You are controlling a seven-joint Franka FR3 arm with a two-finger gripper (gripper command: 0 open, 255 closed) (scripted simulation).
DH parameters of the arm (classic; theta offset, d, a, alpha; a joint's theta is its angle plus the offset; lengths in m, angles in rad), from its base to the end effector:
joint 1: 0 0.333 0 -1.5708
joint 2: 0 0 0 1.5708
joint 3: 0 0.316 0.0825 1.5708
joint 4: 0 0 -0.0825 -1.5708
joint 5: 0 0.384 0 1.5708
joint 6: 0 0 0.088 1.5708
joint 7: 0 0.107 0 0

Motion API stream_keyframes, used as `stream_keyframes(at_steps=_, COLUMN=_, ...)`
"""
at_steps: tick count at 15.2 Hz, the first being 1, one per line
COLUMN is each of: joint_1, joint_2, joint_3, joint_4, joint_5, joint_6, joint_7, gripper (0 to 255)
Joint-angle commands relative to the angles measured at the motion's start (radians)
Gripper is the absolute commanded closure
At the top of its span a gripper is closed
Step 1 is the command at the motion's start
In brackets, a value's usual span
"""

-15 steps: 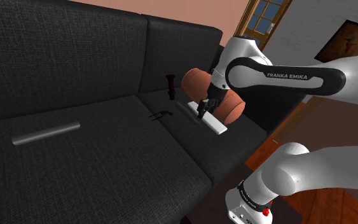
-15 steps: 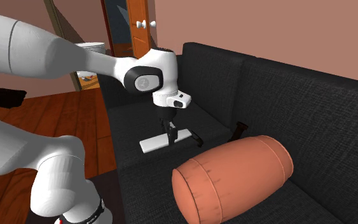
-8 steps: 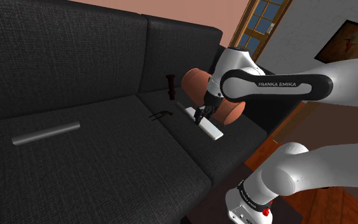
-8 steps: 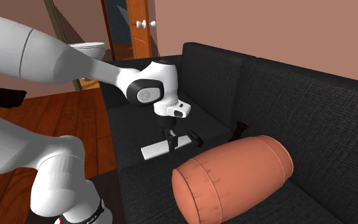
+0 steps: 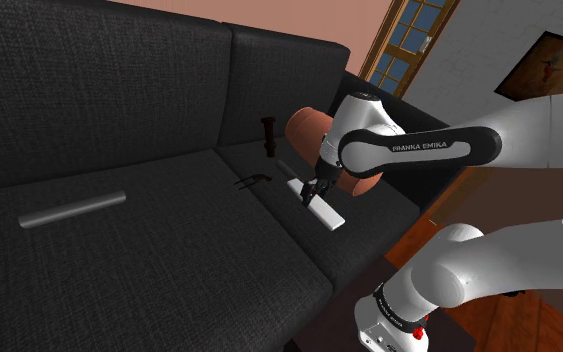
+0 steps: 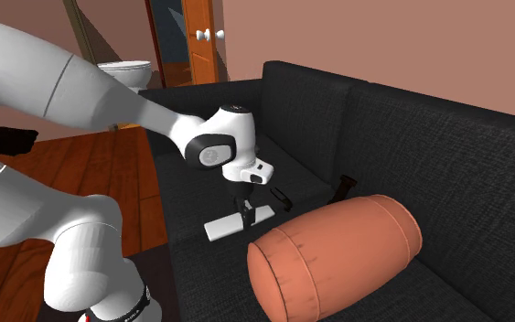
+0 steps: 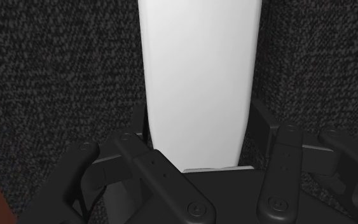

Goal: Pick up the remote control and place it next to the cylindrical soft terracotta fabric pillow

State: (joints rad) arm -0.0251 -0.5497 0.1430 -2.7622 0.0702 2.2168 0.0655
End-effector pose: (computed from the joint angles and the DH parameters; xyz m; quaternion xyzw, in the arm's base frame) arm 0.3488 0.0393 0.3734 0.9999 -0.0053 0.0014 0.0091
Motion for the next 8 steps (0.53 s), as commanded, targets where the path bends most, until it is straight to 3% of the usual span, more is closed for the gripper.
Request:
stream_keyframes(at_steps=1, joint_1=-0.001, joint_2=0.021, joint_3=0.002, joint_4=-0.012, joint_5=0.000, joint_6=0.034, joint_7=0.001, gripper=255)
stream_keyframes(at_steps=4, joint_1=-0.002, joint_2=0.053, joint_3=0.006, joint_4=-0.034, joint_5=0.000, joint_6=0.089, joint_7=0.003, gripper=255)
stream_keyframes(at_steps=8, joint_1=-0.002, joint_2=0.053, joint_3=0.006, joint_4=-0.034, joint_5=0.000, joint_6=0.089, joint_7=0.003, gripper=255)
